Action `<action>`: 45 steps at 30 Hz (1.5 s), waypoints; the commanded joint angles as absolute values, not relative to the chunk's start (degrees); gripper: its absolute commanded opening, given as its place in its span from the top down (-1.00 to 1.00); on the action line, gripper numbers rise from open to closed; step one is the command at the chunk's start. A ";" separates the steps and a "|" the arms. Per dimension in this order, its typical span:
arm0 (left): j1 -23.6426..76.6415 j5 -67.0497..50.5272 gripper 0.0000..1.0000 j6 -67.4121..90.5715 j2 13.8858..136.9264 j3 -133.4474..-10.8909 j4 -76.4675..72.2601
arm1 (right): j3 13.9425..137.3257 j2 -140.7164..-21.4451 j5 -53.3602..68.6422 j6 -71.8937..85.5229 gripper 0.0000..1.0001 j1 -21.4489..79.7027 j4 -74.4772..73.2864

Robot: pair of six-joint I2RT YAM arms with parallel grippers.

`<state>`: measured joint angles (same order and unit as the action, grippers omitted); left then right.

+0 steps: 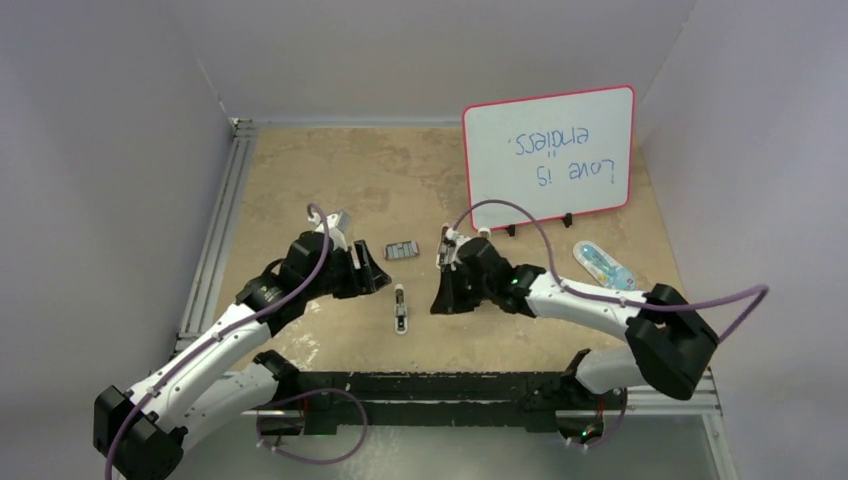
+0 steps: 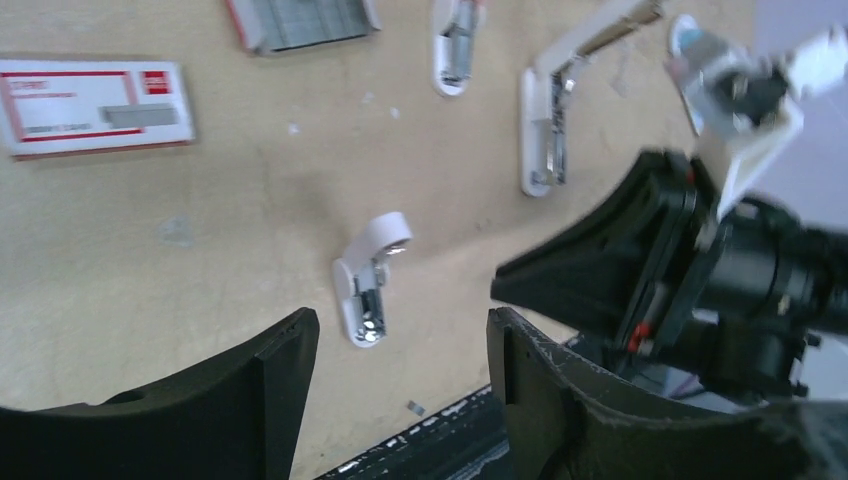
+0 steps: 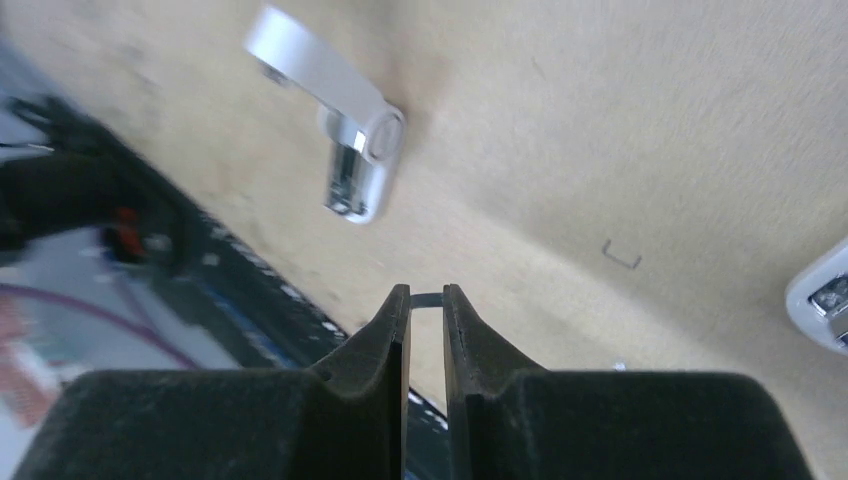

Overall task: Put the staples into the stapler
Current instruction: Pick up the staple from the center of the board.

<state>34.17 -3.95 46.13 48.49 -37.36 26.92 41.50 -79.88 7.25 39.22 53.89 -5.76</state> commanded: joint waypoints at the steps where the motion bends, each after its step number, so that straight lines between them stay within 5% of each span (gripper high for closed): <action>1: 34.03 -16.50 -0.27 40.53 46.84 -35.95 16.42 | 36.80 -75.11 27.66 45.80 0.67 44.69 10.64; 8: 34.09 -27.89 -0.19 37.68 44.65 -32.14 2.69 | 29.16 -72.67 46.68 68.09 0.66 35.76 36.10; 19: 34.29 -38.74 -0.14 36.97 47.46 -27.93 -19.73 | 16.63 -71.59 48.63 107.30 0.67 34.94 75.22; 25: 37.87 -44.92 -0.13 33.09 50.23 -27.41 -29.03 | 15.30 -70.61 47.64 113.37 0.67 34.90 78.34; 30: 47.79 -35.28 -0.08 19.06 53.30 -31.05 -24.31 | 15.78 -69.81 47.54 114.43 0.66 34.90 77.60; 45: 48.52 -34.85 0.06 11.78 50.45 -26.42 -35.62 | 16.08 -70.55 47.99 113.29 0.67 34.96 76.69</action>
